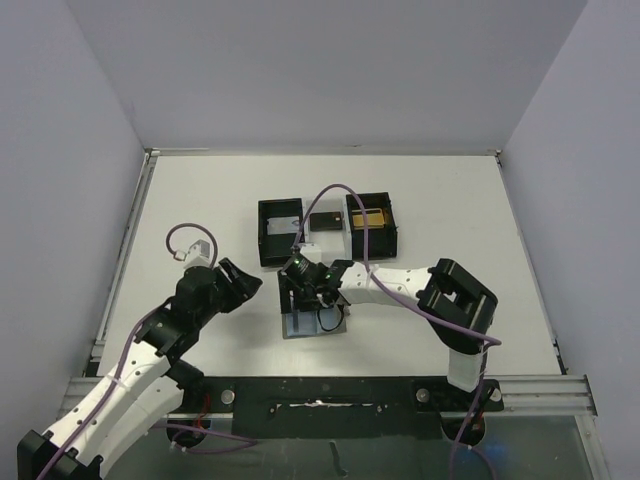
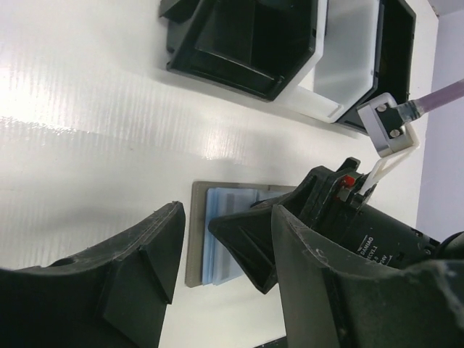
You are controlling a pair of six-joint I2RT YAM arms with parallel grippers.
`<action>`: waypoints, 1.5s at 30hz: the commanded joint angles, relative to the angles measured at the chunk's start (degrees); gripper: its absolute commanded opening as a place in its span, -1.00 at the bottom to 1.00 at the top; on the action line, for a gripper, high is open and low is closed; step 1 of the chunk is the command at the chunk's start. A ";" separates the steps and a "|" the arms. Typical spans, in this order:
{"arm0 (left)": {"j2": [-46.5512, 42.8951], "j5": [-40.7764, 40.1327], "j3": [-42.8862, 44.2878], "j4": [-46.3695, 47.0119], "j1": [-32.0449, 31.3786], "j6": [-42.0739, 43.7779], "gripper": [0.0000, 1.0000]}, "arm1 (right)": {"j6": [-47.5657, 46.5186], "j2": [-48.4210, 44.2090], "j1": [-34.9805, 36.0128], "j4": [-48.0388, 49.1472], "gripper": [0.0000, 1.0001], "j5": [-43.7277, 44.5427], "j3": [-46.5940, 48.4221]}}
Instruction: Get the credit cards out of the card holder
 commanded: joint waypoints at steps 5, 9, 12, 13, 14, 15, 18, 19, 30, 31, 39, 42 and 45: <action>-1.36 -1.69 0.19 -1.63 0.67 -0.87 0.01 | 0.29 3.28 1.34 -7.79 0.44 5.97 3.50; -0.67 -0.92 0.21 -0.90 0.71 -0.72 0.01 | 0.71 2.33 0.98 -3.96 0.33 3.07 0.95; -0.27 -0.07 0.02 -0.31 0.67 -0.72 0.00 | 0.96 1.19 0.53 -1.89 0.24 2.03 -0.64; -0.19 0.17 -0.04 -0.06 0.67 -0.72 0.00 | 1.09 0.79 0.14 -1.23 0.20 1.51 -1.17; -0.09 0.42 -0.24 0.17 0.68 -0.77 0.01 | 1.31 0.38 -0.18 -0.64 0.14 1.00 -1.83; 0.04 0.60 -0.38 0.46 0.67 -0.80 0.01 | 1.49 0.03 -0.34 -0.17 0.11 0.66 -2.33; 0.37 1.62 -0.78 1.23 0.67 -0.91 0.00 | 1.74 -0.61 -1.00 0.56 0.09 -0.01 -3.60; 0.55 1.91 -0.90 1.45 0.70 -0.90 0.01 | 1.74 -0.76 -1.05 1.03 0.09 -0.37 -4.04; 3.96 10.83 -3.54 8.56 0.76 -0.28 0.00 | 2.29 -3.29 -3.09 7.05 0.02 -5.11 -8.53; 4.36 11.89 -3.94 9.57 0.74 -0.28 0.00 | 2.49 -3.51 -3.37 7.73 0.02 -5.64 -9.04; 8.30 19.87 -6.80 17.52 0.70 -0.44 -0.02 | 3.01 -4.64 -4.57 10.61 -0.02 -8.05 -11.91; 10.27 22.18 -7.57 19.24 0.56 -0.63 -0.06 | 2.99 -4.90 -4.71 10.79 -0.03 -8.15 -12.16; 10.44 21.48 -7.59 18.35 0.42 -1.06 -0.09 | 2.20 -5.01 -4.43 9.24 0.05 -6.96 -11.18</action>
